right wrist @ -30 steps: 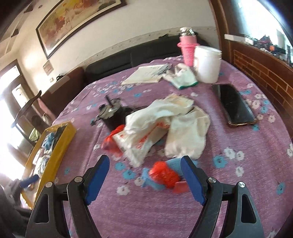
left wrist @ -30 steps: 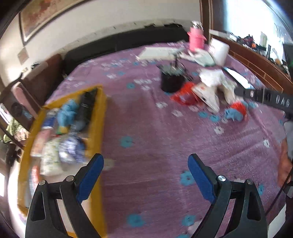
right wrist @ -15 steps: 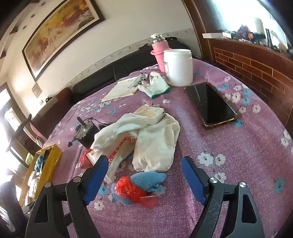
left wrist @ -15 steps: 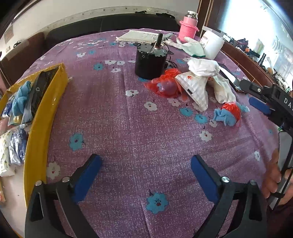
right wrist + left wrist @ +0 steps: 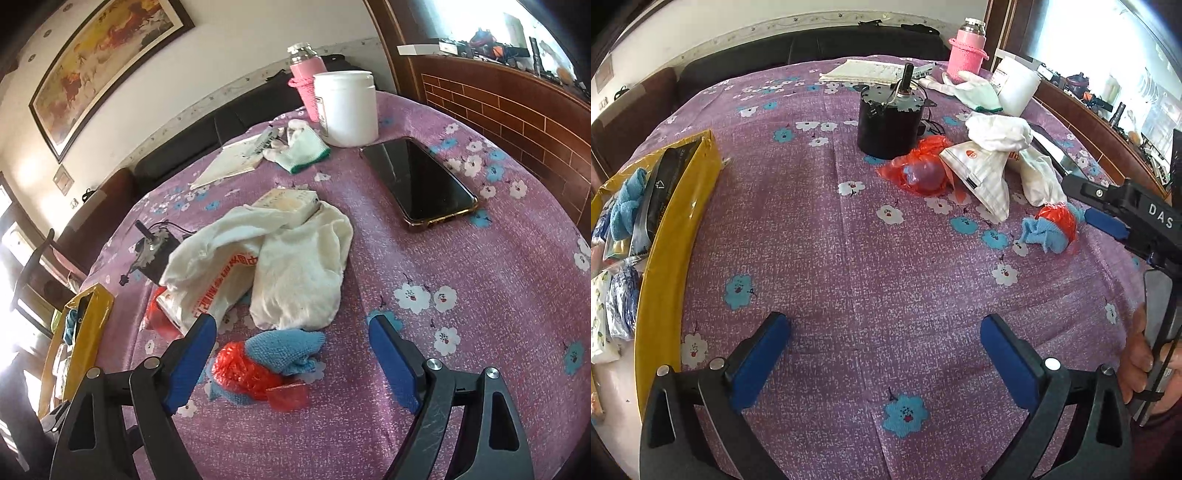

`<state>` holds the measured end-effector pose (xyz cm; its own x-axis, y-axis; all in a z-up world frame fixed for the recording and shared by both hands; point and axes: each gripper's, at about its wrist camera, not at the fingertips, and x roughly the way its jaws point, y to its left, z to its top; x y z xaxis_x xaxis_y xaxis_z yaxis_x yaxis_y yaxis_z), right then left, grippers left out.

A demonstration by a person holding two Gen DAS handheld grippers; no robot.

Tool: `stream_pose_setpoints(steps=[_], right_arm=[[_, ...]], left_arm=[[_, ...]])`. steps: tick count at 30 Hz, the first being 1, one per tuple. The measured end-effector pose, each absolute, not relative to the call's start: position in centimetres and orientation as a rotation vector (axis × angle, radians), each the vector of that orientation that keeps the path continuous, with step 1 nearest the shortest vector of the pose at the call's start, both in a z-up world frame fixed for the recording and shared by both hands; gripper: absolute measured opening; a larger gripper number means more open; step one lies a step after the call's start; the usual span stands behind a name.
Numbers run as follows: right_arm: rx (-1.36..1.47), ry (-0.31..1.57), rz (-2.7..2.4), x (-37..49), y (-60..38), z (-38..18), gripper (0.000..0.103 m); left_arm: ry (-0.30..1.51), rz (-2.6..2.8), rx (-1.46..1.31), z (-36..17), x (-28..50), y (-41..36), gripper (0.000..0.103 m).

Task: Organize soft objects
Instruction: 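Grasp the blue knit item with red mesh with right tool while left grasps a white cloth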

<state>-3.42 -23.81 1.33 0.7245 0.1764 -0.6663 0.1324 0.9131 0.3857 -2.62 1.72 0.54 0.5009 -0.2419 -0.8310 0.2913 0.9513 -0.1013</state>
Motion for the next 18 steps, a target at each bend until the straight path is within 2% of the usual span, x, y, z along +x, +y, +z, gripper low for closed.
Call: stream_pose_setpoints(steps=[18], right_arm=[[0.415,0.808,0.010,-2.93,-23.58,0.76,0.088]], left_arm=[[0.985,-0.346,0.010,0.73,-2.58,2.34,0.103]])
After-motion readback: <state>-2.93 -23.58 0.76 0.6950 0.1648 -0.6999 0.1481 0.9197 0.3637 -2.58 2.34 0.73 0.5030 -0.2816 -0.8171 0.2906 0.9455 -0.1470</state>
